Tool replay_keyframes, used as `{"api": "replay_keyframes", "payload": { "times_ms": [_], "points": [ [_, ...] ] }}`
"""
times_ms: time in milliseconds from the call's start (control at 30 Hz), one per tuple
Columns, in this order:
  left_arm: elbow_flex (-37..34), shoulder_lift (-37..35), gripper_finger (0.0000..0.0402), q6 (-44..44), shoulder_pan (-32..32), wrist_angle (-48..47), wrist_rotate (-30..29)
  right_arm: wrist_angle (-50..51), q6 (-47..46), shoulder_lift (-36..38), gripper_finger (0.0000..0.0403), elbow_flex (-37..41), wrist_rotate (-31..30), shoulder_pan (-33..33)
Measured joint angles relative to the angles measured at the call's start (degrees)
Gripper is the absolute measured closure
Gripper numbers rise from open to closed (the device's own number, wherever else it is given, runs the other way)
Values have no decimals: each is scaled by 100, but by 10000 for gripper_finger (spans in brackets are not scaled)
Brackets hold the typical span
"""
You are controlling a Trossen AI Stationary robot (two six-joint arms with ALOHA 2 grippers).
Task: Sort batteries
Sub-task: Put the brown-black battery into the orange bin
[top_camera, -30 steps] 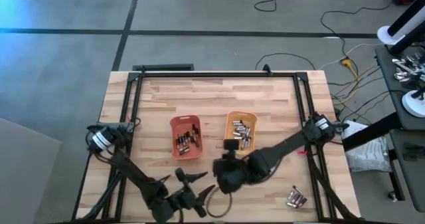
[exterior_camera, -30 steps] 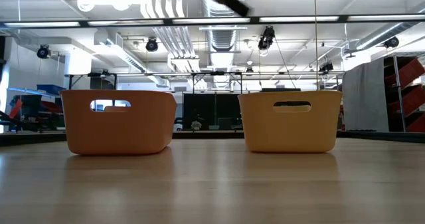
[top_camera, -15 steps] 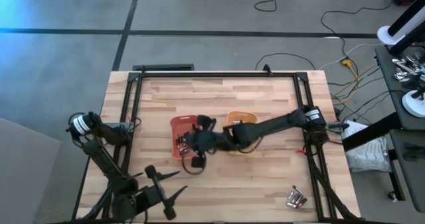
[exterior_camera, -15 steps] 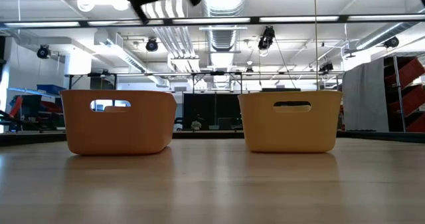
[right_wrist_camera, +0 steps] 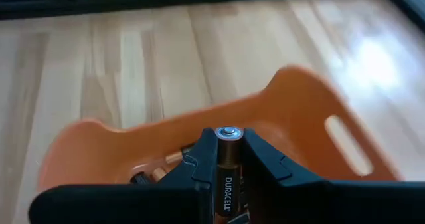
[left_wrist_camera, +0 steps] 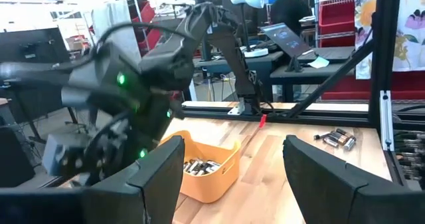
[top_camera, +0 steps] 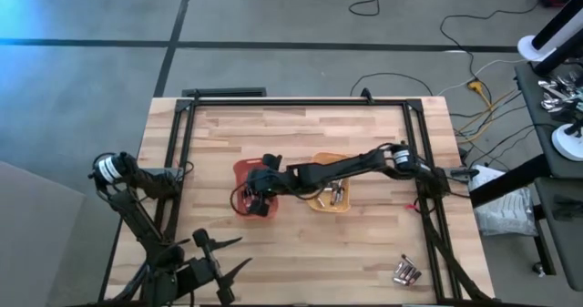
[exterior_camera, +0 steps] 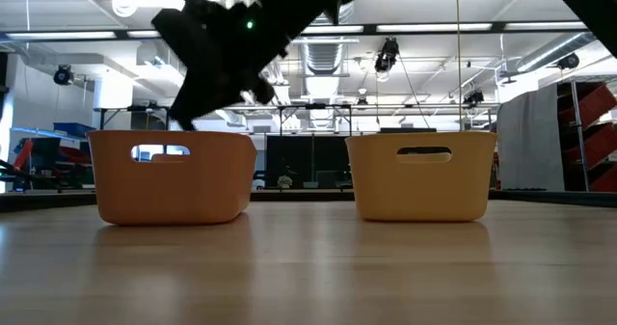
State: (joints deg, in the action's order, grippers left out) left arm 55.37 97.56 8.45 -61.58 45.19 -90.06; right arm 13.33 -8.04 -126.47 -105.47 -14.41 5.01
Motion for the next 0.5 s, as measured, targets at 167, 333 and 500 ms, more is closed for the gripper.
{"api": "replay_keyframes", "payload": {
  "times_ms": [167,333,500],
  "points": [
    [0,0,169,0,2,0,0,-10,-392,-285,367,0,-5,-137],
    [0,0,169,2,7,2,0,-27,-351,-420,367,0,138,-178],
    [0,1,169,4,9,0,2,25,-351,-498,364,0,292,-195]
  ]
}}
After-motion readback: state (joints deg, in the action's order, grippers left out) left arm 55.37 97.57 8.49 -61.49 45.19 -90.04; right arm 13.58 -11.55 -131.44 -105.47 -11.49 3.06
